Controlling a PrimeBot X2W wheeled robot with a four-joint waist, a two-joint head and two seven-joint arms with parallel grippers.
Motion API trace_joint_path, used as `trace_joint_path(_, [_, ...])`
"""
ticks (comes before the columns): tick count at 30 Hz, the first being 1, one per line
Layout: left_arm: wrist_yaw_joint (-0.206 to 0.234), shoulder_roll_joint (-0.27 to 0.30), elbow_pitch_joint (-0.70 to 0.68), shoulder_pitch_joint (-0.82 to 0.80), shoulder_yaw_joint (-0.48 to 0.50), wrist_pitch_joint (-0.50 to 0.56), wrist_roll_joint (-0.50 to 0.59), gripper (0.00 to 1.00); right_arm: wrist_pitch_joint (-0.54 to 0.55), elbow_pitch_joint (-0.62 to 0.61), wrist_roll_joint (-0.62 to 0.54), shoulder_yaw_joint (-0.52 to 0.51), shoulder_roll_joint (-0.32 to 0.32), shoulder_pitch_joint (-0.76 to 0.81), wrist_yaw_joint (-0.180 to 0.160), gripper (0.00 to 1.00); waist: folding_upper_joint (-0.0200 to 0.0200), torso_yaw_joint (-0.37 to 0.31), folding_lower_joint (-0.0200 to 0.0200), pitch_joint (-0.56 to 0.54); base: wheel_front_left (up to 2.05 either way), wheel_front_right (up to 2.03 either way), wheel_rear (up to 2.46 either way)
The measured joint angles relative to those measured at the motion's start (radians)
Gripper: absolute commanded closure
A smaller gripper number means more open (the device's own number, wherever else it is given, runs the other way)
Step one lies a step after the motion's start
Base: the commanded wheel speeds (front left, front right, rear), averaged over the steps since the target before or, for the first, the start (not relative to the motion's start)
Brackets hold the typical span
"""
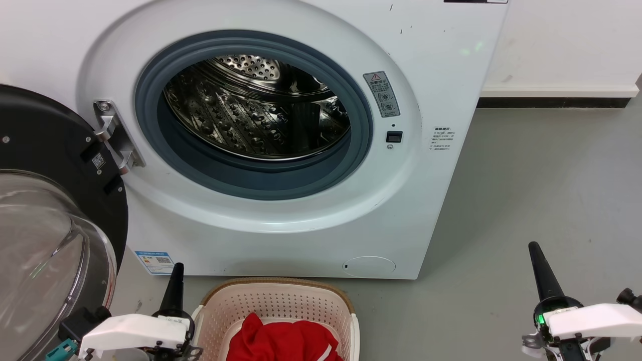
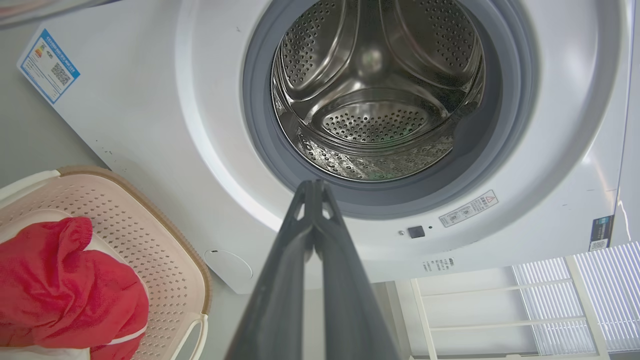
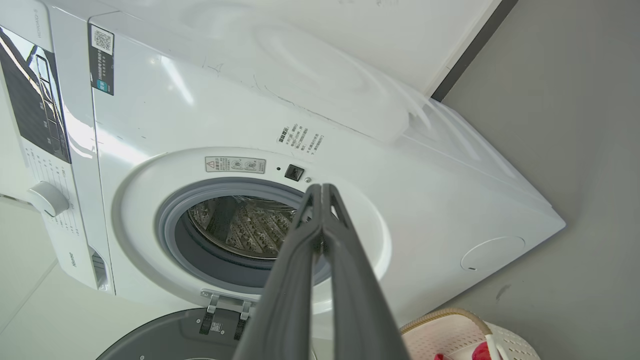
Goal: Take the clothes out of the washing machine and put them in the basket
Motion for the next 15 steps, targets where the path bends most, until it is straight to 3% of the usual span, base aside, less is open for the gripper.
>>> trace_joint_path(15, [-0.021,0.000,0.009,-0.021,0.013,0.035,-0.148,1.00,0.037,0.020,0.142,-0.013,0.000,-0.023,0.000,1.00,0.0000,-0.001,0.0000,-0.001,0.00,0.00,0.00])
